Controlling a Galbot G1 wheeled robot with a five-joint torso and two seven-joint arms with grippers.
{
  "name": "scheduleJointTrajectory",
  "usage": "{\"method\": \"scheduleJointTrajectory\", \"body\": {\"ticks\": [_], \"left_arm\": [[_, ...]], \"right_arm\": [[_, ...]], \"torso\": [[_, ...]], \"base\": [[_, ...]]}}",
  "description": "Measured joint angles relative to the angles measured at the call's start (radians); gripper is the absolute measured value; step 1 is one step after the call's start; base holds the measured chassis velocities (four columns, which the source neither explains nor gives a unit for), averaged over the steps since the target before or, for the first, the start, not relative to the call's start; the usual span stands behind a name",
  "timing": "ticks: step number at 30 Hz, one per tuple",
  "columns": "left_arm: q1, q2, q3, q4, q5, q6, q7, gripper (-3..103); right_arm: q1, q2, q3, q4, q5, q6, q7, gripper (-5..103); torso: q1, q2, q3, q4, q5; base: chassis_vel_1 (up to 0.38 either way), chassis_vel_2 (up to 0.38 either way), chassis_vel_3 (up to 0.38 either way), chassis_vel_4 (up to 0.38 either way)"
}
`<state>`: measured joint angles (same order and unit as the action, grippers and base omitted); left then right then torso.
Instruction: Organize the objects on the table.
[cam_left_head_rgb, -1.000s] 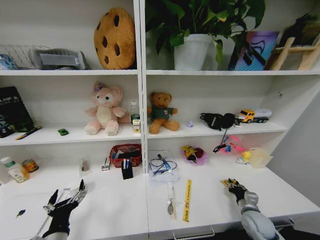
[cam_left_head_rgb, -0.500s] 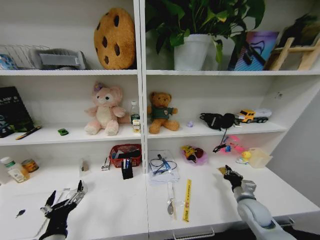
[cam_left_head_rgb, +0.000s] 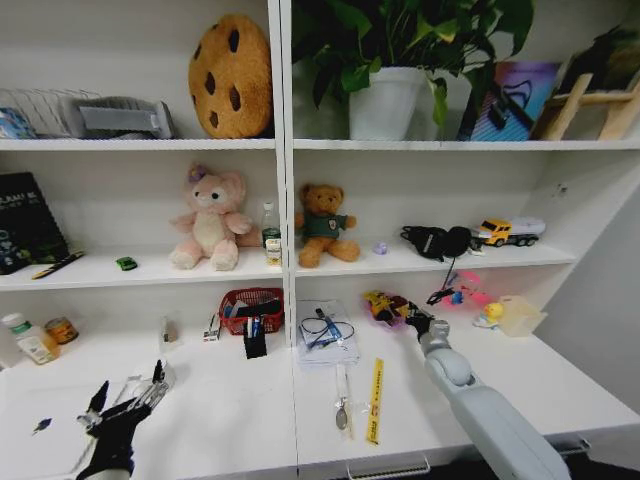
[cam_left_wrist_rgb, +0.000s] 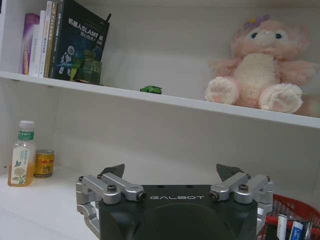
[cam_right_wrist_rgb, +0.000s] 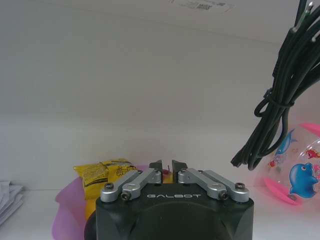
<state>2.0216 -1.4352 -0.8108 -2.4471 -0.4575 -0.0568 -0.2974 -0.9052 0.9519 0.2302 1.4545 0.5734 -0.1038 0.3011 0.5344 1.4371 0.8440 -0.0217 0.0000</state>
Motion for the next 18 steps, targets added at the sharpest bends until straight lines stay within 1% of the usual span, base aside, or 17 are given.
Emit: {"method": "scheduleJointTrajectory", "body": {"ticks": [1, 4, 6, 7, 8, 10, 11, 12, 13, 14, 15, 17, 18], "left_arm": [[0.000, 0.000, 0.000, 0.000, 0.000, 0.000, 0.000, 100], [-0.003, 0.001, 0.004, 0.008, 0.002, 0.001, -0.002, 100], [-0.004, 0.001, 0.005, 0.010, 0.002, 0.001, -0.002, 100], [-0.006, 0.002, 0.006, 0.011, 0.002, 0.001, -0.002, 100], [-0.006, 0.002, 0.006, 0.011, 0.002, 0.001, -0.002, 100], [-0.009, 0.004, 0.007, 0.011, 0.002, 0.002, -0.002, 100], [-0.009, 0.004, 0.007, 0.011, 0.002, 0.002, -0.002, 100], [-0.011, 0.006, 0.006, 0.011, 0.002, 0.002, -0.003, 100], [-0.015, 0.009, 0.005, 0.013, 0.002, 0.002, -0.006, 100], [-0.022, 0.012, 0.005, 0.014, 0.001, 0.005, -0.015, 100], [-0.022, 0.012, 0.005, 0.014, 0.001, 0.005, -0.015, 100], [-0.023, 0.022, 0.002, 0.016, -0.005, 0.006, -0.017, 100], [-0.023, 0.022, 0.002, 0.016, -0.005, 0.006, -0.017, 100]], "right_arm": [[0.000, 0.000, 0.000, 0.000, 0.000, 0.000, 0.000, 11], [-0.029, -0.001, 0.015, 0.016, -0.002, 0.008, 0.000, 27], [-0.055, -0.005, 0.032, 0.043, -0.002, 0.011, 0.000, 27], [-0.086, -0.010, 0.050, 0.081, -0.001, 0.017, 0.000, 33], [-0.086, -0.010, 0.050, 0.081, -0.001, 0.017, 0.000, 33], [-0.156, -0.024, 0.095, 0.174, -0.002, 0.018, -0.001, 44], [-0.156, -0.024, 0.095, 0.174, -0.002, 0.018, -0.001, 44], [-0.203, -0.032, 0.120, 0.233, -0.008, 0.022, -0.004, 49], [-0.288, -0.037, 0.163, 0.323, -0.017, 0.031, -0.006, 54], [-0.406, -0.035, 0.216, 0.430, -0.024, 0.039, -0.004, 61], [-0.406, -0.035, 0.216, 0.430, -0.024, 0.039, -0.004, 61], [-0.516, -0.020, 0.288, 0.555, -0.040, 0.050, 0.000, 72], [-0.516, -0.020, 0.288, 0.555, -0.040, 0.050, 0.000, 72]], "torso": [[0.000, 0.000, 0.000, 0.0000, 0.0000], [0.000, 0.000, 0.000, 0.0000, 0.0001], [0.000, 0.000, 0.000, 0.0000, 0.0002], [0.000, 0.000, 0.000, 0.0000, 0.0001], [0.000, 0.000, 0.000, 0.0000, 0.0001], [0.000, 0.000, 0.000, 0.0002, 0.0002], [0.000, 0.000, 0.000, 0.0002, 0.0002], [0.000, 0.000, 0.000, 0.0000, -0.0002], [0.000, 0.000, 0.000, 0.0002, -0.0002], [0.000, 0.000, 0.000, -0.0007, 0.0001], [0.000, 0.000, 0.000, -0.0007, 0.0001], [0.000, 0.000, 0.000, -0.0002, -0.0001], [0.000, 0.000, 0.000, -0.0002, -0.0001]], "base": [[0.000, 0.000, 0.000, 0.000], [0.000, 0.000, 0.000, 0.000], [0.000, 0.000, 0.000, 0.000], [0.000, 0.000, 0.000, 0.000], [0.000, 0.000, 0.000, 0.000], [0.000, 0.000, 0.000, 0.000], [0.000, 0.000, 0.000, 0.000], [0.000, 0.000, 0.000, 0.000], [0.000, 0.000, 0.000, 0.000], [0.000, 0.000, 0.000, 0.000], [0.000, 0.000, 0.000, 0.000], [0.000, 0.000, 0.000, 0.000], [0.000, 0.000, 0.000, 0.000]]}}
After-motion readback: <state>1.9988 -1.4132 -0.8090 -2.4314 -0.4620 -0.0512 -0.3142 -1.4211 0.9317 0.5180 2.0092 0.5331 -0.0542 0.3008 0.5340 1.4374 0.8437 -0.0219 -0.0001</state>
